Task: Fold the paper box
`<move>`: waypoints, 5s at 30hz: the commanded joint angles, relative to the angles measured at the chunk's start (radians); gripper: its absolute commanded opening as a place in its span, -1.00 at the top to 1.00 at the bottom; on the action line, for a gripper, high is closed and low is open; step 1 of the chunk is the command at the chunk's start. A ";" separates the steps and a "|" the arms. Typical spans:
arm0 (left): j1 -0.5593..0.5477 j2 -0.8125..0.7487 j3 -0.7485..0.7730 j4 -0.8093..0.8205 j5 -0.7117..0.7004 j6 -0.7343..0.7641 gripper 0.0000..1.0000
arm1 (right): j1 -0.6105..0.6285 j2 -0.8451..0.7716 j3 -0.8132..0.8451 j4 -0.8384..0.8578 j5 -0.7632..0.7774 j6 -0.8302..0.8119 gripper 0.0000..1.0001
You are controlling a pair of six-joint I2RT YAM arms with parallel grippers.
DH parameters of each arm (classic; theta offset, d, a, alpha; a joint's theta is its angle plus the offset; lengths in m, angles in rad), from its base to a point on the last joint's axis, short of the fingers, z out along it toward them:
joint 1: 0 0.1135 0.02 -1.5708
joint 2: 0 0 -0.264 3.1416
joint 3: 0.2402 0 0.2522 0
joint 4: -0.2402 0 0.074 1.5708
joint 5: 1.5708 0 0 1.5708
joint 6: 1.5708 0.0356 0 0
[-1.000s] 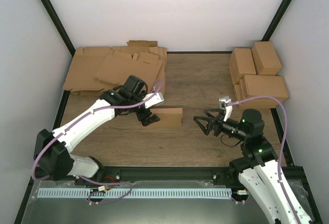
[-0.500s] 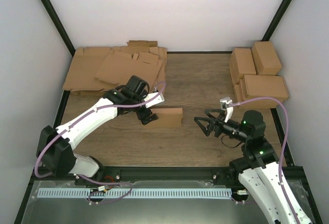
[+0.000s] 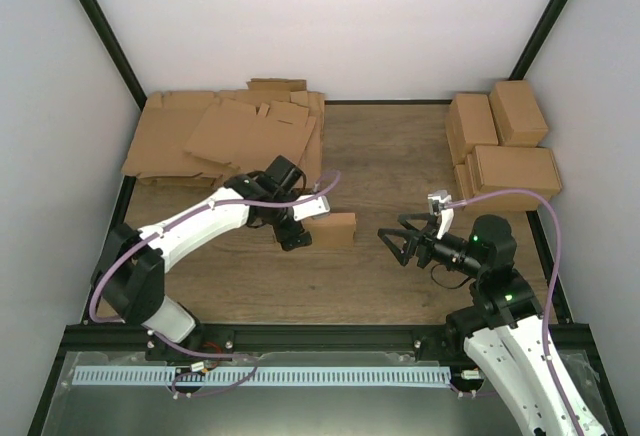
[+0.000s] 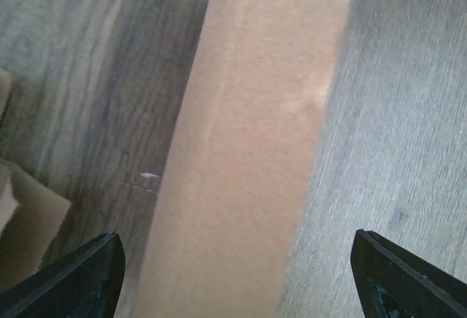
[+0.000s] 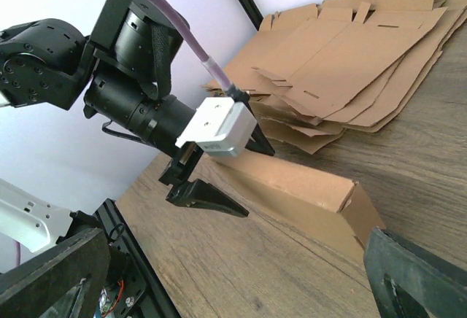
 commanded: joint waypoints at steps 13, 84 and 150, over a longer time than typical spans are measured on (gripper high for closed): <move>-0.108 -0.006 0.093 -0.039 -0.136 -0.002 0.17 | -0.006 0.010 0.017 0.005 -0.004 -0.008 -0.97; 0.149 -0.558 -0.923 0.777 0.198 -1.555 0.00 | 0.098 0.675 -0.073 0.125 0.014 0.101 -0.98; 0.180 -0.378 -0.739 0.676 0.255 -1.305 -0.68 | 0.150 0.635 0.049 0.153 0.097 -0.073 -1.00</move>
